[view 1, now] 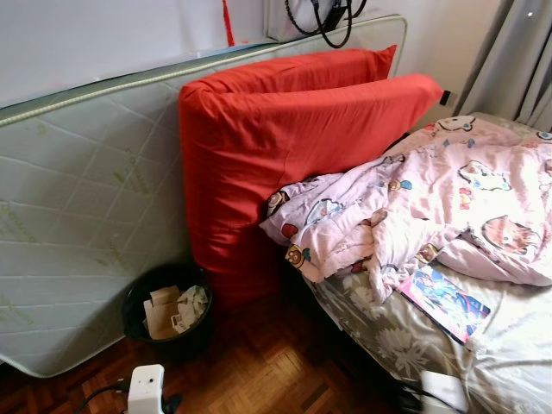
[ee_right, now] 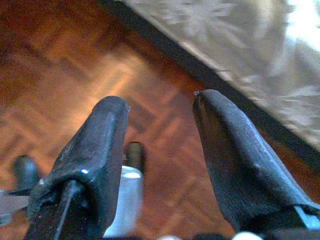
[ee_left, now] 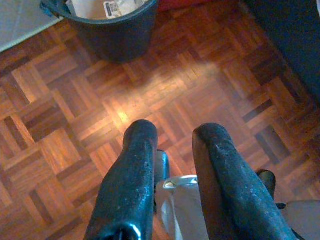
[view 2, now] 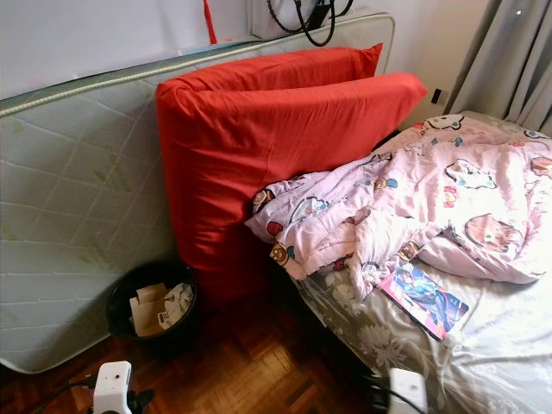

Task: Clean up the room

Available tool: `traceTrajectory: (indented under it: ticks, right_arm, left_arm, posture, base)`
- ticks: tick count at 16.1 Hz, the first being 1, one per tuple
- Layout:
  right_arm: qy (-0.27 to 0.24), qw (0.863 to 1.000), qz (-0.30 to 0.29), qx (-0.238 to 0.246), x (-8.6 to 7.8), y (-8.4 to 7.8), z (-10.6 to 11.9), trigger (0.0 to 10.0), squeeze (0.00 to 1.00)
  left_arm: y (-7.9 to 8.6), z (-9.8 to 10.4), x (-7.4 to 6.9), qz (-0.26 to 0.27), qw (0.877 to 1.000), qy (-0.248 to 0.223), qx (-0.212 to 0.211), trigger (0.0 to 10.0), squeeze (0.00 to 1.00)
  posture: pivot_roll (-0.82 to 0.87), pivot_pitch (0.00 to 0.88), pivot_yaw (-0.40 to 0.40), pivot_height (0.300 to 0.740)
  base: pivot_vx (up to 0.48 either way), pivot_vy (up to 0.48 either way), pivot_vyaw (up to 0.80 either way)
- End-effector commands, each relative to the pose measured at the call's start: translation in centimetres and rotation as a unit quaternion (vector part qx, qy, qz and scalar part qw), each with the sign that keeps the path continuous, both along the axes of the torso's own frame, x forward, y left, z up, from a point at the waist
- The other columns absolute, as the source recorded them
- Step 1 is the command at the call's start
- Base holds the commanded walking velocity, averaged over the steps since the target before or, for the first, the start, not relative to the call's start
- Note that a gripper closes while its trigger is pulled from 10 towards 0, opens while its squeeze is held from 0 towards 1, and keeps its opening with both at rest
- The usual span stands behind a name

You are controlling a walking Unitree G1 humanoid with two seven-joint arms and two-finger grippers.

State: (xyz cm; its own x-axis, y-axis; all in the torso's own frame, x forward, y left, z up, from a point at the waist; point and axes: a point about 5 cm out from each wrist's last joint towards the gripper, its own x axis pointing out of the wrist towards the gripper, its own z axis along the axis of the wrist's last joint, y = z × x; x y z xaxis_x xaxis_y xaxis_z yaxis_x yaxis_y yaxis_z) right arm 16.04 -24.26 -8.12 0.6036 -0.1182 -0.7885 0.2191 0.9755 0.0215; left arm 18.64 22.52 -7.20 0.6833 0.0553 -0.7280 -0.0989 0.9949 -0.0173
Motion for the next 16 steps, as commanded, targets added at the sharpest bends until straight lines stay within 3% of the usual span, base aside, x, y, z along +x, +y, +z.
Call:
traceTrajectory:
  ticks: [1,3,6,11,16]
  right_arm:
    - [-0.002,1.000,-0.007,0.004,0.0,-0.4,0.1,10.0,0.00]
    - [-0.007,1.000,-0.015,0.003,0.1,-0.9,0.3,10.0,0.00]
    - [-0.006,1.000,-0.015,0.014,0.1,0.3,0.0,10.0,0.00]
    - [-0.005,1.000,-0.022,0.019,-0.1,0.3,-0.1,10.0,0.00]
    - [-0.002,0.999,-0.023,0.022,-0.4,0.2,-0.2,10.0,0.00]
  left_arm:
    - [-0.6,0.0,0.4,-0.005,1.000,0.002,-0.002,10.0,0.00]
    - [-1.4,-0.1,0.6,-0.015,1.000,0.004,-0.002,10.0,0.00]
    - [-3.2,-0.2,1.0,-0.026,1.000,0.002,-0.005,10.0,0.00]
    - [-5.4,0.2,2.2,-0.035,0.999,-0.011,-0.013,10.0,0.00]
    - [-4.6,0.1,1.9,-0.030,0.999,-0.010,-0.011,10.0,0.00]
  posture:
    - [0.01,0.000,-0.023,0.740]
    - [0.00,0.000,-0.015,0.740]
    - [-0.01,0.000,-0.010,0.740]
    - [-0.01,0.000,-0.012,0.740]
    - [-0.01,0.000,-0.014,0.740]
  base:
    - [0.000,0.000,0.00]
    - [0.000,0.000,0.00]
    - [0.000,0.000,0.00]
    - [0.000,0.000,0.00]
    - [0.000,0.000,0.00]
